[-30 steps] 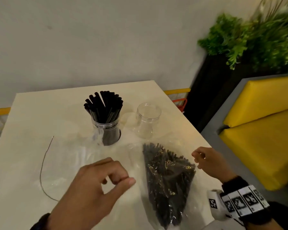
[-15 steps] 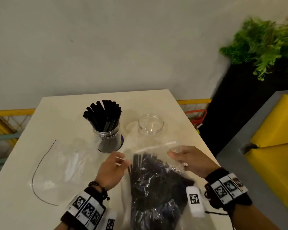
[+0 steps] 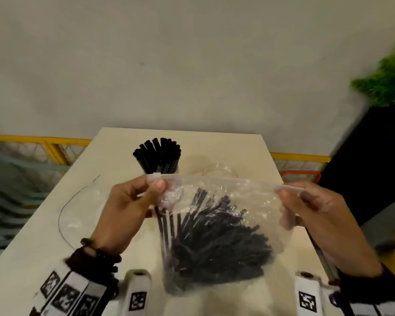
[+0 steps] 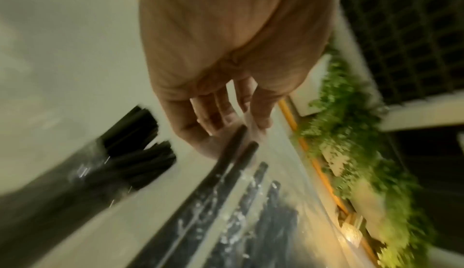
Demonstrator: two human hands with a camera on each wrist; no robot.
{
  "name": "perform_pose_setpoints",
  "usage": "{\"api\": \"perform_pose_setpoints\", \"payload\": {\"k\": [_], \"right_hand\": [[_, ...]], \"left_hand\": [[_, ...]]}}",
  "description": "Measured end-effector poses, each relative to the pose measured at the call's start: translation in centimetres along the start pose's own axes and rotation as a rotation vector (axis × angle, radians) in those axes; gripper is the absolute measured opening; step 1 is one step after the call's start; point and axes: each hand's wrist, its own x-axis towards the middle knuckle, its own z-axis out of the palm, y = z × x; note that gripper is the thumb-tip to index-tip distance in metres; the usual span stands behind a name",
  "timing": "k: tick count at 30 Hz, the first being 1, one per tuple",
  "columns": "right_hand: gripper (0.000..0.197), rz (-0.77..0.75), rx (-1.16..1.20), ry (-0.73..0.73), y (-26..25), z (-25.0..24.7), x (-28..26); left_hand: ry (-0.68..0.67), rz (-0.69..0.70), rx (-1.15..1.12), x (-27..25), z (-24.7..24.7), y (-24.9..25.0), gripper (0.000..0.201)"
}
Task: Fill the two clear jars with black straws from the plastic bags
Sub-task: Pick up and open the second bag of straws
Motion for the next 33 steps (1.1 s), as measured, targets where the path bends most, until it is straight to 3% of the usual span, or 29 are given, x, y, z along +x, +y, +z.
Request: {"api": "perform_pose_setpoints", "payload": {"k": [2, 5, 8, 14, 18, 20, 23, 26, 28, 33], "right_hand": [[0.018, -0.091, -0.064, 0.05, -0.1, -0.4, -0.2], [0.031, -0.033, -0.147, -0.062, 0.4, -1.5, -0.4], [0.033, 0.0, -0.511, -0.15, 1.2, -2.1, -0.3], [0.016, -0.077, -0.704, -0.052, 0.1, -2.1, -0.1], [0.008, 0.039, -0.935, -0.21, -0.4, -1.1, 0.2], [0.026, -0.032, -0.93, -0.159, -1.6, 0.2, 0.2], [0.041, -0.223, -0.742, -0.105, -4.8, 4.8, 0.2], [0.031, -0.332, -0.658, -0.158, -6.2, 10.0, 0.7], [0.016, -0.405, -0.654, -0.119, -6.0, 11.9, 1.0], [0.013, -0.408, -0.683, -0.075, -4.5, 10.5, 0.7]], "left_hand": [[0.027, 0.11, -0.017, -0.1, -0.2, 1.3, 0.019], [0.024, 0.184, 0.11, 0.0, -0.3, 1.6, 0.015], [0.009, 0.134, 0.174, 0.1, 0.1, 0.8, 0.015], [-0.011, 0.134, 0.162, 0.9, -0.1, 1.5, 0.023], [-0.054, 0.123, 0.315, 1.5, 0.1, 1.2, 0.022], [-0.121, 0.109, 0.279, 1.7, 0.1, 1.1, 0.016], [-0.206, 0.125, 0.234, 1.6, 0.8, 1.3, 0.012], [-0.225, 0.098, 0.12, 1.3, 1.5, 1.8, 0.022], [-0.225, 0.104, 0.109, 1.1, 1.5, 2.1, 0.016], [-0.206, 0.132, 0.087, 1.1, 0.2, 2.1, 0.015]]}}
